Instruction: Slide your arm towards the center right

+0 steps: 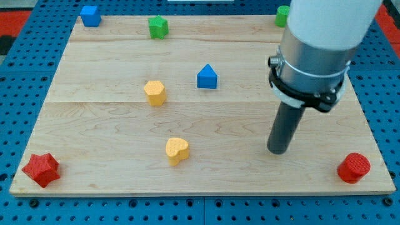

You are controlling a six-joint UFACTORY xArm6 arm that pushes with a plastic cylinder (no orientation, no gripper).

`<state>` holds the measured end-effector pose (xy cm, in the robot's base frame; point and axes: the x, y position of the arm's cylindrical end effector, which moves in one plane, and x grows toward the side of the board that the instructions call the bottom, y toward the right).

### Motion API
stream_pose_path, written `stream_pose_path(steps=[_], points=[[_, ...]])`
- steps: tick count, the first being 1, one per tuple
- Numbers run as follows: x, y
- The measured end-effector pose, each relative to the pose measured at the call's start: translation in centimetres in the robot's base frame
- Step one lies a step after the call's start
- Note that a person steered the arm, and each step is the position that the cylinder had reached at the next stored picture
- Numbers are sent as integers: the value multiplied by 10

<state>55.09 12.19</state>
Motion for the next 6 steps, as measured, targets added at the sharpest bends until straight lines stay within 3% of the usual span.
stream_pose_path(steps=[2, 4, 6], points=[[11, 3], [-16, 113], [-42, 156]])
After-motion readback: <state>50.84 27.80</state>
